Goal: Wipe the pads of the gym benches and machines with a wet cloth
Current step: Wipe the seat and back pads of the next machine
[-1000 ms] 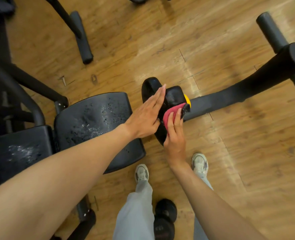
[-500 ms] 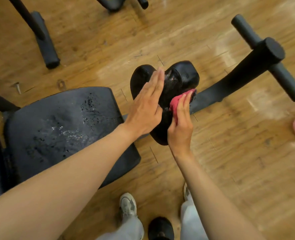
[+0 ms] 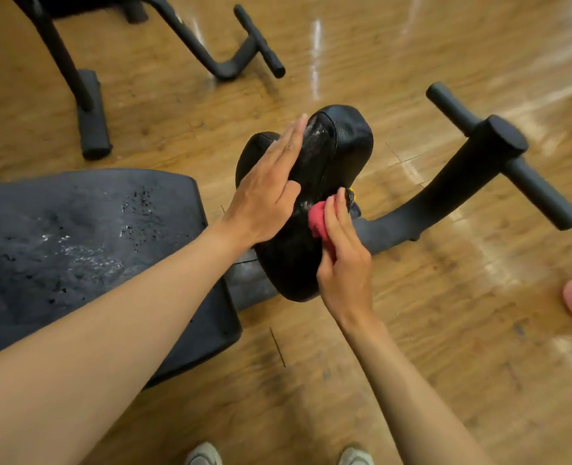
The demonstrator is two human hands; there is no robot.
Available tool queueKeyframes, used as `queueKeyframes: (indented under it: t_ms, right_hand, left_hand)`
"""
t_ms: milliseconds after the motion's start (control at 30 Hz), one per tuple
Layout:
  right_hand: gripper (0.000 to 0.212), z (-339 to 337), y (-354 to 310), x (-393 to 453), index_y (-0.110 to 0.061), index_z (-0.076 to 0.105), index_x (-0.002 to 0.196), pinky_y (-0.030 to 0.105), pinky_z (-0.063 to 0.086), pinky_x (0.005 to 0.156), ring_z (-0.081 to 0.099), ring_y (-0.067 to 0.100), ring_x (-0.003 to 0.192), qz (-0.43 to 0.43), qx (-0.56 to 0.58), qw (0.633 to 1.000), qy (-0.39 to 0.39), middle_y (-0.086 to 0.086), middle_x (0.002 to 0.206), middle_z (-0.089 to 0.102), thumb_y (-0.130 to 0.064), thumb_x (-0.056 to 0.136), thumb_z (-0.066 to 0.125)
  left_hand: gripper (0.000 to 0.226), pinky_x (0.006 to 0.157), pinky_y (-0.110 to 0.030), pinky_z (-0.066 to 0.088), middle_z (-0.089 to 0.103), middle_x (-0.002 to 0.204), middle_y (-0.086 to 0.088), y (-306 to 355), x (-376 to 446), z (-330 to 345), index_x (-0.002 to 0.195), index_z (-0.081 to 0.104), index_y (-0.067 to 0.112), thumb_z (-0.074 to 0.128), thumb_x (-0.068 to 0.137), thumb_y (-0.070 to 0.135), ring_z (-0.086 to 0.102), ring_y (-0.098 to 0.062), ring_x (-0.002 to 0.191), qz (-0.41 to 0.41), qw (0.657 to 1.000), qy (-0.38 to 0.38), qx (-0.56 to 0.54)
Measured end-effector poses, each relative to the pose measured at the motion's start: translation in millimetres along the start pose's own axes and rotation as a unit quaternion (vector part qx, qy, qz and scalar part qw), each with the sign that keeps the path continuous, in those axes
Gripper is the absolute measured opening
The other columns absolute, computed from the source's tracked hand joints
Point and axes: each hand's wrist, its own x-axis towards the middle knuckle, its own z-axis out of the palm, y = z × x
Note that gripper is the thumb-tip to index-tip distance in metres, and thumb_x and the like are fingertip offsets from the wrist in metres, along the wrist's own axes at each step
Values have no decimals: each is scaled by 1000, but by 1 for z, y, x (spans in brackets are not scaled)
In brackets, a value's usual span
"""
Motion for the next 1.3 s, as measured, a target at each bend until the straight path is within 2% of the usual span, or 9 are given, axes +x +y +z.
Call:
queueKeyframes:
  t_ms: [167,267,400,533,667,767,867,1067,1300]
  right_hand:
    - [69,9,-6,42,-2,24,159,14,23,118,8,4,155,-81,16,994,64,9,169,6,13,97,50]
    - [69,16,13,19,-9,26,160,19,29,119,20,14,155,-71,3,997,41,2,171,9,10,98,51]
    - [65,9,21,26,-9,26,160,7,19,115,12,-9,150,-81,7,995,53,3,170,13,4,101,50]
    - [65,17,15,41,-10,22,161,20,32,117,24,12,153,-97,-12,991,96,-1,171,7,-1,103,49]
    - [65,14,29,18,-12,25,160,7,18,116,14,-7,150,-80,10,996,39,-3,170,12,1,102,51]
    - [64,8,21,39,-8,21,161,-1,17,109,7,-14,147,-88,-15,994,69,3,171,6,-1,104,48]
    - [64,13,9,49,-9,14,162,9,20,117,7,5,155,-72,-18,994,86,3,171,-4,-7,106,44]
    - [66,3,8,6,-14,16,163,-2,14,108,-1,-21,143,-59,-47,997,-28,-6,171,-4,-4,106,47]
    - [64,-7,-37,68,-2,13,161,-5,14,106,-1,-4,147,-90,-52,990,91,13,171,-3,0,105,44]
  left_hand:
    - [82,129,-31,13,8,173,-5,-11,-3,10,164,9,6,37,87,-2,1,-11,159,65,997,34,2]
    - [79,129,-33,13,11,172,-6,-18,-2,6,164,12,6,36,89,4,3,-13,159,99,994,42,32]
    - [77,130,-37,13,17,171,-7,-28,1,-2,163,17,5,37,89,3,7,-14,159,134,988,47,63]
    - [77,130,-37,14,17,171,-5,-35,5,-1,163,16,7,37,89,3,6,-11,159,144,986,49,64]
    - [77,129,-35,13,17,171,-8,-39,8,2,163,14,5,38,89,3,6,-12,159,164,983,53,69]
    - [77,129,-33,13,15,171,-7,-41,7,4,164,13,6,36,90,8,5,-11,159,166,982,58,71]
    - [78,129,-32,14,12,172,-4,-39,6,3,164,11,8,35,90,13,3,-10,158,160,983,50,70]
    - [80,129,-29,9,4,173,2,-27,-1,-10,165,3,14,29,91,26,-3,-6,158,118,989,-18,82]
    - [80,128,-27,2,-1,173,4,-18,-9,-15,165,1,17,33,93,25,-7,-6,157,98,990,-37,93]
